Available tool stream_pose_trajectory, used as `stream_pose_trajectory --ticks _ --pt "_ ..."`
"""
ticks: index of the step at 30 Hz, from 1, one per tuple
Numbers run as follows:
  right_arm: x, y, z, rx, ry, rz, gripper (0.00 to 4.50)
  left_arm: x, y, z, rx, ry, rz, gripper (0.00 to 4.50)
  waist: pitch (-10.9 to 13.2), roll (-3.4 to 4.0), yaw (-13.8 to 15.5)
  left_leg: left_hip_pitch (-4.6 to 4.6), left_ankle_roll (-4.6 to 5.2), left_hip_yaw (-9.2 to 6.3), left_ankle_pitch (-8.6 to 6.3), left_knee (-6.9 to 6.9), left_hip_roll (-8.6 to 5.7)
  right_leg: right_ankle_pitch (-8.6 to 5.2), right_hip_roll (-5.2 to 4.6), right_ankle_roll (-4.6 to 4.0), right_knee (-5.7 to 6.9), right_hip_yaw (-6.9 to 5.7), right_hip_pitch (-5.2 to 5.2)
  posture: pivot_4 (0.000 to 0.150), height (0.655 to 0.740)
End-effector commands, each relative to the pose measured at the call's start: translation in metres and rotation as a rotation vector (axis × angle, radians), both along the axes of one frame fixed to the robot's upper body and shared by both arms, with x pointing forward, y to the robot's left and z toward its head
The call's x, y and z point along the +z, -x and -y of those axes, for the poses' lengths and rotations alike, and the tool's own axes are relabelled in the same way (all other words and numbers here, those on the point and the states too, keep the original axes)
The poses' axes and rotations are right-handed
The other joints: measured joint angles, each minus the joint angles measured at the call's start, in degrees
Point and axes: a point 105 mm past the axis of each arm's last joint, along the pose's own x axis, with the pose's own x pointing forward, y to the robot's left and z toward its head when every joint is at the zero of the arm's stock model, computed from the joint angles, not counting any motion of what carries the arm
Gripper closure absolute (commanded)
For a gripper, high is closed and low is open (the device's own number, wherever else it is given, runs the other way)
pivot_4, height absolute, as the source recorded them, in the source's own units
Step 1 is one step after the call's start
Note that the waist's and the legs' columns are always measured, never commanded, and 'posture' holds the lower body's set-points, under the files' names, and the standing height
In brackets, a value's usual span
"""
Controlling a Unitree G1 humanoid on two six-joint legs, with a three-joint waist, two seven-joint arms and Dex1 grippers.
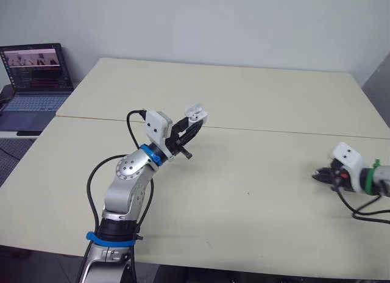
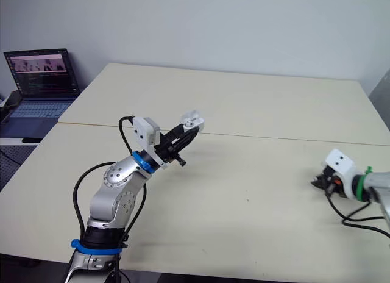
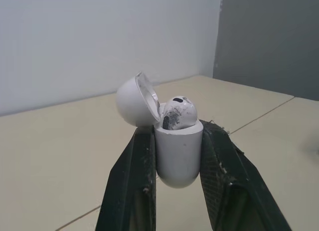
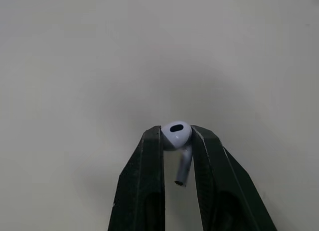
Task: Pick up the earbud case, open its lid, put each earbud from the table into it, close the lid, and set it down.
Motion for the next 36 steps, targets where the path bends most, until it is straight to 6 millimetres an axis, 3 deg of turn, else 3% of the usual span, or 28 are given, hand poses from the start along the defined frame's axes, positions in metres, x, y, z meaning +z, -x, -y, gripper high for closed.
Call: stream_pose_trajectory --ticks 1,8,9,13,29,32,36 --pt "0.016 0.021 0.021 0.043 0.101 -0.078 4.08 0.012 0.007 0.0 0.001 0.024 0.054 3.71 0.0 0.0 0.0 0.04 0.0 0.0 0.0 0.0 0.0 -0.02 0.0 0.02 0.03 0.0 0.01 0.15 0.74" --pt "-0.003 0.027 0.039 -0.011 0.145 -0.111 4.08 0.01 0.01 0.001 0.011 0.029 0.046 3.71 0.0 -0.06 -1.1 0.5 0.02 0.18 0.04 0.04 0.07 -0.09 0.13 0.23 0.15 0.29 0.25 0.15 0.74" --pt "-0.005 0.027 0.039 -0.02 0.139 -0.113 3.34 0.01 0.01 0.0 0.014 0.029 0.045 3.71 0.0 -0.05 -1.1 0.64 0.02 0.18 0.04 0.03 0.07 -0.1 0.14 0.23 0.14 0.29 0.41 0.15 0.74" --pt "-0.011 0.033 0.044 -0.013 0.165 -0.153 2.03 0.009 0.012 -0.003 0.025 0.024 0.041 3.71 0.0 -0.05 -1.3 0.77 0.02 0.16 0.03 0.02 0.08 -0.12 0.14 0.23 0.05 0.28 0.63 0.15 0.74" --pt "-0.011 0.031 0.05 0.081 0.248 -0.205 2.03 0.008 0.015 -0.002 0.046 0.038 0.031 3.71 0.0 -0.06 -1.2 0.84 0.02 0.07 0.03 0.03 0.07 -0.13 0.1 0.25 -0.11 0.17 0.87 0.15 0.74" --pt "-0.012 0.024 0.043 0.085 0.224 -0.19 2.64 0.01 0.013 -0.002 0.049 0.039 0.037 3.71 0.0 -0.08 -1.2 0.87 0.01 0.07 0.03 0.03 0.07 -0.12 0.1 0.26 -0.14 0.17 0.91 0.15 0.74" --pt "-0.009 0.016 0.035 0.104 0.207 -0.172 3.97 0.013 0.01 -0.002 0.049 0.038 0.042 3.71 0.1 -0.12 -1.4 0.91 0.01 0.09 0.03 0.07 0.08 -0.1 0.1 0.28 -0.14 0.19 0.94 0.15 0.74"
